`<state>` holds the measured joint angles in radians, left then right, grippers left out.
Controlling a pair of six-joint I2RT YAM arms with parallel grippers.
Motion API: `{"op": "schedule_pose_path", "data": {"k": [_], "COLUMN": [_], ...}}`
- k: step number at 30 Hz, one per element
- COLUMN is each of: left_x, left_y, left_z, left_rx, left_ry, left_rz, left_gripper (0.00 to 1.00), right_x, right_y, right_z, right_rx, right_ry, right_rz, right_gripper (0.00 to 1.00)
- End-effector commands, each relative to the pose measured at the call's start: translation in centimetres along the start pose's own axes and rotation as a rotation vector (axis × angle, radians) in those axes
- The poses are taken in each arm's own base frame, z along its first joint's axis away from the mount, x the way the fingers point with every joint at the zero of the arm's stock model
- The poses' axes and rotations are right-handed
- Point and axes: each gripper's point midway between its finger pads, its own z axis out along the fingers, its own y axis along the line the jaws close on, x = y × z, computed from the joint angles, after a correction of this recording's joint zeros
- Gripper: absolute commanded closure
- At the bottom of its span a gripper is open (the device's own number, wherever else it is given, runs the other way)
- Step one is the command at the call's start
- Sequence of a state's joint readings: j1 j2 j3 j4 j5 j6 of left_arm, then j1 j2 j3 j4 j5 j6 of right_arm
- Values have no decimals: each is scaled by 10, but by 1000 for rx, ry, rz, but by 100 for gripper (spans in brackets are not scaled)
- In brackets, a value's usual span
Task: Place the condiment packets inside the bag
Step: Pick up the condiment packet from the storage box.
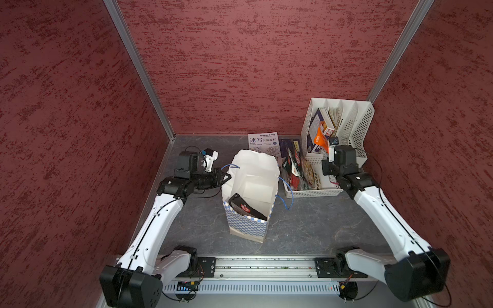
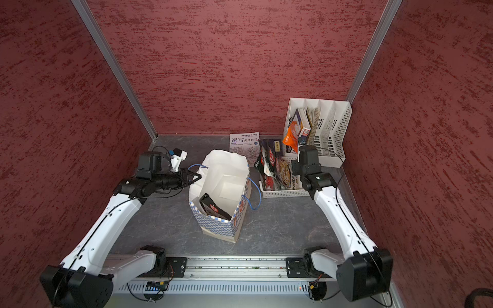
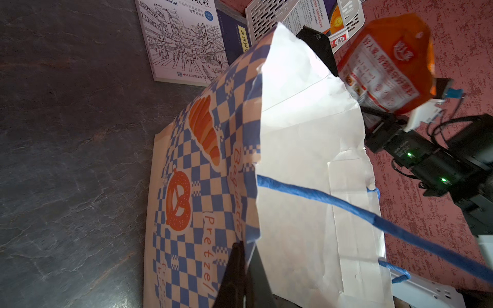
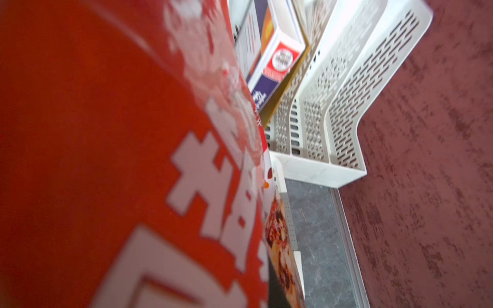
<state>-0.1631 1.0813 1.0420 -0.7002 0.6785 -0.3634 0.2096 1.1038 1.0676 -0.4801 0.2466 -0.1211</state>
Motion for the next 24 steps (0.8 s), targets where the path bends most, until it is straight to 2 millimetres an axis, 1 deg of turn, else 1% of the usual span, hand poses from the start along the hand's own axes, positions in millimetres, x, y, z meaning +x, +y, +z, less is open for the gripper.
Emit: {"op": "schedule_pose_path", "data": {"k": [1,3,5,7,9,11,12,13,14,15,16,19,21,24], "left_x": [-8,-8,-8,-7,-7,-6,-6,-7,-7,-7,-7,-6,-6,-6], "left_y": [-10,-10,-11,-10,-10,-10,-10,-10,-10,-10,-10,-11,-11,-12], "left_z": [-5,-5,-5,-5,-5,-5,-5,-5,-5,-5,-5,-5,-5,-6], "left_rx": [13,13,14,12,11,11,12,12,14,14,13,14,15,16], "left_ry": [-21,-21,-21,-21,-22,-22,-20,-22,-21,-22,-22,-21,-19,-20], "left_rz": [48,47,49,46,46,45,44,43,43,42,42,41,43,48], "left_gripper": [100,100,100,100,100,100,100,100,100,100,100,100,100,100], "right_x": [-53,-81,-101,-118,-133,-144,-148,-155,-155,-159,-158,-147,-131,-102], "right_y": [35,54,79,103,127,151,163,171,182,188,197,219,232,250], "right_z": [-67,-111,-154,-191,-219,-237,-243,-252,-252,-252,-249,-236,-225,-217], "right_rx": [-250,-380,-535,-680,-814,-939,-1002,-1054,-1104,-1129,-1152,-1207,-1248,-1333], "right_ry": [-271,-442,-585,-700,-788,-851,-872,-916,-917,-948,-948,-918,-862,-751], "right_rz": [-57,-101,-152,-183,-187,-167,-140,-101,-63,-24,13,79,102,84], "right_gripper": [100,100,100,100,100,100,100,100,100,100,100,100,100,100]}}
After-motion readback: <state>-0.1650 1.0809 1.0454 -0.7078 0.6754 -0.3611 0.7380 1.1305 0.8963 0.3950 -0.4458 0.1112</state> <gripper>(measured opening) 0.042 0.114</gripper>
